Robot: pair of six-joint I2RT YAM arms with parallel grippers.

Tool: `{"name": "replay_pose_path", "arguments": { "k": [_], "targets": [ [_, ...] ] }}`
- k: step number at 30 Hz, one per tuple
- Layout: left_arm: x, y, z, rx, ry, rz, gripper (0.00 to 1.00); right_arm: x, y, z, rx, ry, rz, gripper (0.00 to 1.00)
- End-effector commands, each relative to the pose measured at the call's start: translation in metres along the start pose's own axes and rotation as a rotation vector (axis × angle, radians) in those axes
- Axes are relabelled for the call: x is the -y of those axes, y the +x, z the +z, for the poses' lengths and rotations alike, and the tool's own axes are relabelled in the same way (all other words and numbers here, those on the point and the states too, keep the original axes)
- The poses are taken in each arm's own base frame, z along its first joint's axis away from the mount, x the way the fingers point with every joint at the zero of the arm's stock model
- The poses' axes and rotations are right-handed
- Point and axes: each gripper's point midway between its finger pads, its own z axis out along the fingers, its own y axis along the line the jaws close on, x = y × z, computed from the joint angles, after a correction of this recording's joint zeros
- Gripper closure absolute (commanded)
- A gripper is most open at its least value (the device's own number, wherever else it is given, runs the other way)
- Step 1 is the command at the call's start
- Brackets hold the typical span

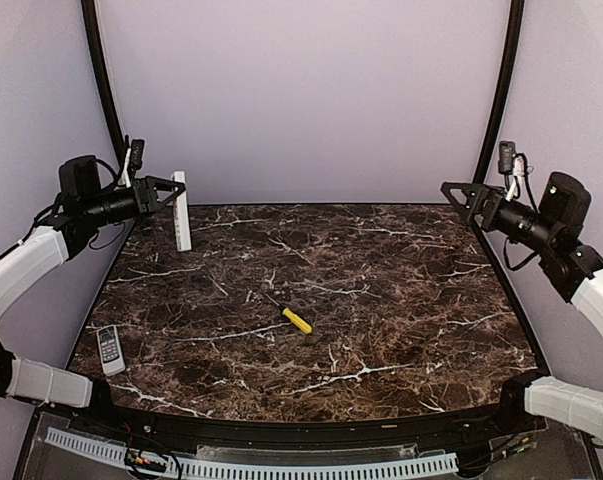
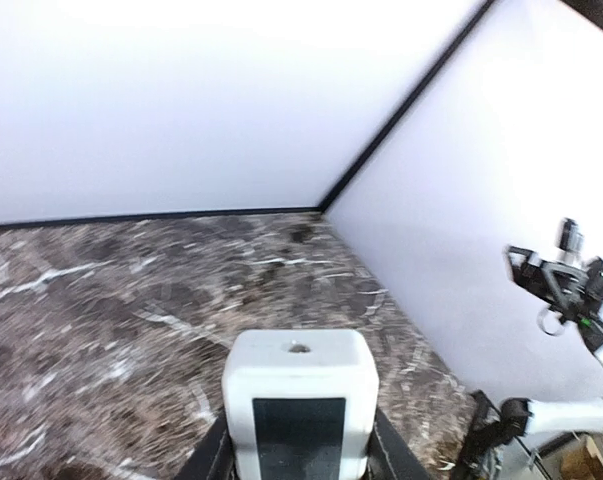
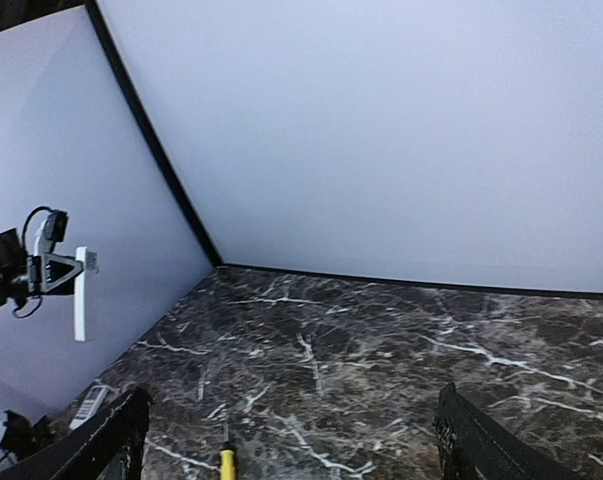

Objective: Unload the batteries from the remote control
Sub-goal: Pass from the left arm to the right

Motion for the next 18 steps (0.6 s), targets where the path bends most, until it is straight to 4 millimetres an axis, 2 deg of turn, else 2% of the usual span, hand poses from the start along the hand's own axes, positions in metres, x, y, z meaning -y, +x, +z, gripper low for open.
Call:
{"name": "replay_pose_path", "arguments": {
  "k": [1,2,4,7,10,18],
  "targets": [
    [0.123,-0.022,-0.003,0.004,0.509,0.218,0.68,-0.066,0.017,0.019,-0.172,-0.289,0.115,0.04],
    [0.140,-0.018,-0.001,-0.013,0.563,0.234,0.69,-0.086,0.018,0.023,-0.181,-0.356,0.132,0.04],
    [0.162,-0.012,-0.003,-0.024,0.648,0.254,0.69,-0.115,0.016,0.027,-0.164,-0.468,0.138,0.04],
    [0.183,-0.007,-0.016,-0.008,0.765,0.289,0.69,-0.152,0.018,0.036,-0.166,-0.597,0.134,0.07],
    [0.188,0.004,-0.024,-0.036,0.822,0.256,0.70,-0.189,0.029,0.050,-0.184,-0.672,0.096,0.08],
    [0.199,0.010,-0.036,-0.006,0.840,0.283,0.71,-0.299,0.067,0.095,-0.227,-0.918,0.064,0.12]
  ]
}}
